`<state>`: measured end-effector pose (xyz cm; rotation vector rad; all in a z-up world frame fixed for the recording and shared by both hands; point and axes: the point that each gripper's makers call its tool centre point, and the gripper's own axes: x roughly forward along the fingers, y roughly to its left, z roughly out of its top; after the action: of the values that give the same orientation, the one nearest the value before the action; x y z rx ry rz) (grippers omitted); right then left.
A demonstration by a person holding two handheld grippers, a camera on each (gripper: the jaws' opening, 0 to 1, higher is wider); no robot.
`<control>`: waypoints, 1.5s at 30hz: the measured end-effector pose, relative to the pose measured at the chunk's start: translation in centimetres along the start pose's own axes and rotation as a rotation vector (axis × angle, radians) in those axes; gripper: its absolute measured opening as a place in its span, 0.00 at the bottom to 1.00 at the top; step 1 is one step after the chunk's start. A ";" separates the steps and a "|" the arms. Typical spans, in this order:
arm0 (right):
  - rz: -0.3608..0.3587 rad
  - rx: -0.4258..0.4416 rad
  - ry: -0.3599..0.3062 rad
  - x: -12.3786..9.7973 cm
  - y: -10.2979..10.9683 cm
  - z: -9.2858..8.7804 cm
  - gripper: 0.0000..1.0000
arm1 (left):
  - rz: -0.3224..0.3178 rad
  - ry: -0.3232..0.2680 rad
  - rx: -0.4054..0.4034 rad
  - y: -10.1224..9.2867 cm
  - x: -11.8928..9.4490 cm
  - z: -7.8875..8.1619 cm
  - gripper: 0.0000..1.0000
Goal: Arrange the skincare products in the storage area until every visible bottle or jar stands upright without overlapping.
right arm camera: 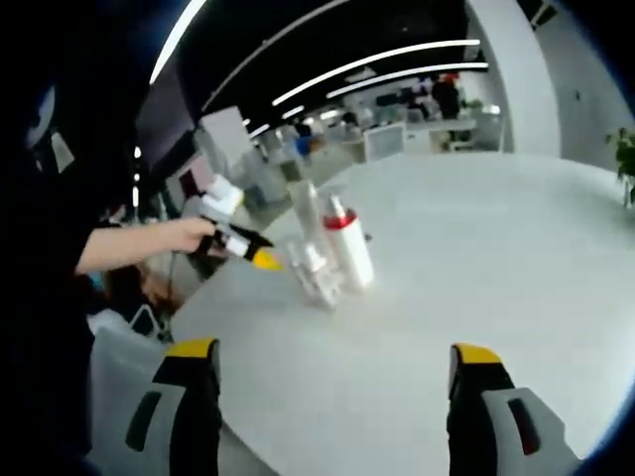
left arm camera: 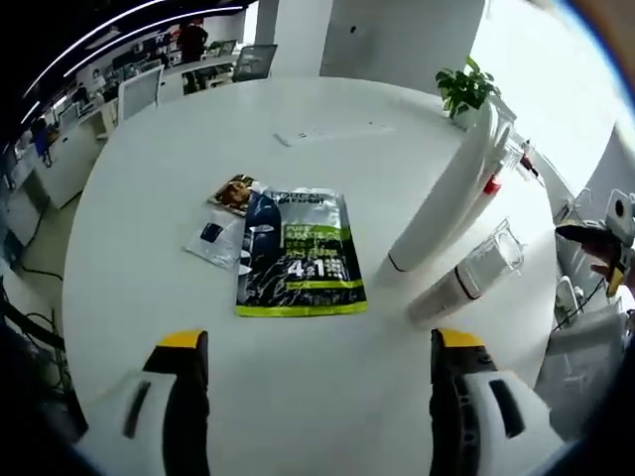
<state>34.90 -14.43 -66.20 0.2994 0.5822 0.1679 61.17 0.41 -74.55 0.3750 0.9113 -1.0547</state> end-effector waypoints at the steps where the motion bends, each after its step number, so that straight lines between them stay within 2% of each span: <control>1: 0.000 0.001 0.002 0.1 -0.1 0.0 0.98 | 0.002 -0.002 0.001 0.1 0.5 0.3 0.86; 8: 0.001 0.010 0.015 0.3 -0.4 -0.5 0.98 | 0.018 0.011 0.004 1.0 3.6 1.4 0.84; 10: 0.001 0.014 0.020 0.3 -0.6 -0.7 0.98 | 0.039 0.023 0.021 1.2 4.1 1.6 0.84; 14: -0.004 0.027 0.026 0.3 -1.1 -1.0 0.97 | 0.029 0.030 0.013 0.9 5.0 2.0 0.84; 23: -0.004 0.043 0.028 0.7 -1.4 -1.3 0.96 | 0.053 0.070 0.023 1.2 7.4 2.1 0.86; 28: -0.004 0.061 0.043 0.8 -1.6 -2.1 0.96 | 0.079 0.065 0.029 1.7 7.7 2.6 0.84; 33: -0.009 0.065 0.043 0.8 -1.9 -2.0 0.95 | 0.117 0.076 0.068 2.2 7.7 2.2 0.75; 38: -0.012 0.068 0.037 0.9 -2.0 -1.8 0.95 | 0.126 0.044 0.093 1.7 7.5 2.5 0.73; 45: -0.007 0.074 0.044 1.1 -1.9 -2.2 0.95 | 0.135 0.018 0.070 2.0 7.5 2.7 0.72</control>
<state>34.70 -15.43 -69.14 0.3665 0.6333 0.1468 65.53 -4.80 -79.23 0.4984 0.8547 -0.9622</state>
